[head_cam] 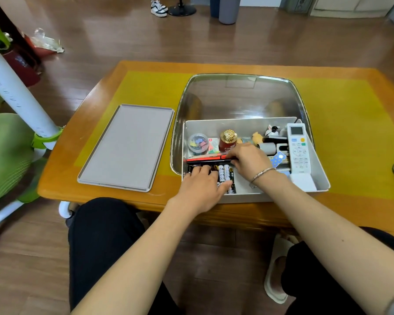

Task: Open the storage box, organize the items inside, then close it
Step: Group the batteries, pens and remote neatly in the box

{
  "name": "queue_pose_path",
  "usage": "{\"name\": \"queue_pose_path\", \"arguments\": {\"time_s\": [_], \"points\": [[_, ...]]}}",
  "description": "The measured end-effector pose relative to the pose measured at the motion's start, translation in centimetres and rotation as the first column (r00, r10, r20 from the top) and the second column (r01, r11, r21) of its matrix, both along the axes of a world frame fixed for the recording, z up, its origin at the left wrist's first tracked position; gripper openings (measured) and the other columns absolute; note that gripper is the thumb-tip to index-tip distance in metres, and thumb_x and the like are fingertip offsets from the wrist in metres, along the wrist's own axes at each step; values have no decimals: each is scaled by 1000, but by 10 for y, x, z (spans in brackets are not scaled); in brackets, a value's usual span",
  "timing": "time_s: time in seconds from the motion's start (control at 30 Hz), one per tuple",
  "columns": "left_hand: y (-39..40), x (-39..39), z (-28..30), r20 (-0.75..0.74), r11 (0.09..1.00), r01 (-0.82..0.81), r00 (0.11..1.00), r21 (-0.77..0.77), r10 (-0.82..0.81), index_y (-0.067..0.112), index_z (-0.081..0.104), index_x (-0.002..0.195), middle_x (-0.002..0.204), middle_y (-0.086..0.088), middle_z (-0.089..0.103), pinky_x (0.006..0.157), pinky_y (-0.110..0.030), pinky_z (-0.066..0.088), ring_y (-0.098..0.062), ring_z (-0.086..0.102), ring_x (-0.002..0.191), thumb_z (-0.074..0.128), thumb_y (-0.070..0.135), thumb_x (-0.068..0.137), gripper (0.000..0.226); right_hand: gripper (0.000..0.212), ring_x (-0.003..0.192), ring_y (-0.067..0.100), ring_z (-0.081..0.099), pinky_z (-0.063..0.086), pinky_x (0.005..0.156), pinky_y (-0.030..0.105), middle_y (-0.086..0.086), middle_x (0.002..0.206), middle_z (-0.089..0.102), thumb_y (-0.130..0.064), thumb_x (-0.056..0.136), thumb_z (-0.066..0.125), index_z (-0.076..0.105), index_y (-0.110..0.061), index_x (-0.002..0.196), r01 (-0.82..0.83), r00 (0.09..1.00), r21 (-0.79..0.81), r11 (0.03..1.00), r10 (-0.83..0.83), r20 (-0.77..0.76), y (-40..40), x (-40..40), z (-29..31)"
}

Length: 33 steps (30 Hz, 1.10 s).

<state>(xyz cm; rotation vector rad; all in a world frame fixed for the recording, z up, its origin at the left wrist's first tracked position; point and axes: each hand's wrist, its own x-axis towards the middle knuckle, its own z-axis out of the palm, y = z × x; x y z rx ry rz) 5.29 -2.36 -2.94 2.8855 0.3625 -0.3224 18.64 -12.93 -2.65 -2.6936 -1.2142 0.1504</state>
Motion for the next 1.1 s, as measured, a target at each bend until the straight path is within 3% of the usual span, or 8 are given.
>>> {"name": "queue_pose_path", "arguments": {"time_s": [0.13, 0.3, 0.43, 0.6, 0.77, 0.93, 1.1], "points": [[1, 3, -4, -29, 999, -9, 1000, -35, 8, 17, 30, 147, 156, -6, 23, 111, -48, 22, -26, 19, 142, 19, 62, 95, 70, 31, 108, 28, 55, 46, 89, 36, 10, 116, 60, -8, 86, 60, 64, -13, 115, 35, 998, 47, 998, -32, -59, 7, -2, -7], [5, 15, -6, -163, 991, -46, 986, -128, 25, 17, 15, 152, 161, -1, 1, 115, -50, 11, -22, -2, 147, 17, 69, 91, 80, 28, 102, 32, 56, 44, 81, 36, 14, 109, 60, -3, 84, 57, 62, -9, 111, 120, 992, 45, 992, -117, -55, -2, 0, -9], [10, 25, -5, -190, 991, -64, 981, -116, 41, 13, 14, 152, 161, -3, 0, 115, -50, 12, -24, -5, 147, 18, 71, 90, 85, 35, 97, 38, 59, 45, 74, 36, 20, 103, 62, 3, 83, 48, 57, -8, 115, 180, 982, 2, 984, -179, -52, -2, 0, -10], [11, 30, -8, -234, 995, -71, 971, -72, 52, 7, 10, 151, 160, -7, -4, 116, -49, 9, -28, -9, 146, 20, 71, 90, 90, 40, 101, 36, 59, 50, 85, 41, 18, 107, 66, 3, 80, 50, 58, -9, 118, 197, 969, 8, 980, -194, -155, 1, -1, -12], [10, 31, -8, -236, 994, -87, 969, -60, 70, 6, 8, 151, 160, -7, -5, 116, -49, 9, -29, -9, 146, 22, 71, 90, 91, 39, 105, 33, 59, 49, 87, 39, 15, 111, 65, 1, 84, 50, 58, -12, 120, 193, 970, 29, 981, -186, -154, -8, -1, -11], [11, 29, -6, -222, 996, -73, 973, -58, 58, 6, 12, 151, 160, -8, -5, 116, -49, 9, -29, -8, 146, 26, 67, 92, 87, 24, 98, 31, 60, 48, 86, 39, 13, 105, 67, -5, 87, 55, 66, -10, 107, 145, 988, 224, 964, -130, -81, -18, 1, 7], [13, 29, -2, -214, 997, -34, 977, -69, 18, 12, 11, 152, 160, -8, -6, 116, -49, 11, -29, -8, 146, 32, 59, 95, 78, 19, 98, 27, 59, 47, 87, 36, 9, 104, 66, -9, 84, 60, 69, -14, 100, 219, 974, 286, 933, -226, -11, -50, 15, 29]]}}
